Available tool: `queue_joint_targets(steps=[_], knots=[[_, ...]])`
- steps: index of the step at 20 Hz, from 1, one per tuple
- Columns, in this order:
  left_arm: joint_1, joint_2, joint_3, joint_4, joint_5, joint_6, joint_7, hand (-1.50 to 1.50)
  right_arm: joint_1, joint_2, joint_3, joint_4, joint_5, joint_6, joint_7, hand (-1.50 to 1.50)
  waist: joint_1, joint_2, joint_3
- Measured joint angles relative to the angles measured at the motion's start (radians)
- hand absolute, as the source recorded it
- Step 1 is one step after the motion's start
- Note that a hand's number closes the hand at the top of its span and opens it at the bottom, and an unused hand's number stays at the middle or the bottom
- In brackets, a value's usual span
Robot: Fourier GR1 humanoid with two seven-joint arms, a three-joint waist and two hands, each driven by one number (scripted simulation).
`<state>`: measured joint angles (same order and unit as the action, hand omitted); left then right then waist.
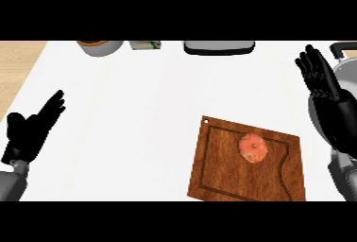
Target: Pick the squash from the cutting board and place it in the pot
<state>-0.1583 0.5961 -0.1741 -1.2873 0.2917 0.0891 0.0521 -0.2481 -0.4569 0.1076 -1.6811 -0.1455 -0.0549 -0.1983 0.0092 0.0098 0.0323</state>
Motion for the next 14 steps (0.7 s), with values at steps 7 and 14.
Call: queue_joint_targets(steps=[7, 14], knots=[[-0.053, -0.046, 0.071, -0.128, 0.032, 0.106, 0.011, 0.0, 0.006, -0.075, -0.106, 0.218, -0.012, 0.068, -0.093, 1.5, 0.012, -0.004, -0.026], [-0.072, -0.124, 0.082, -0.23, 0.048, 0.193, 0.058, 0.0, 0.047, -0.022, -0.161, 0.494, 0.086, -0.01, -0.393, -1.5, 0.011, -0.01, -0.036]])
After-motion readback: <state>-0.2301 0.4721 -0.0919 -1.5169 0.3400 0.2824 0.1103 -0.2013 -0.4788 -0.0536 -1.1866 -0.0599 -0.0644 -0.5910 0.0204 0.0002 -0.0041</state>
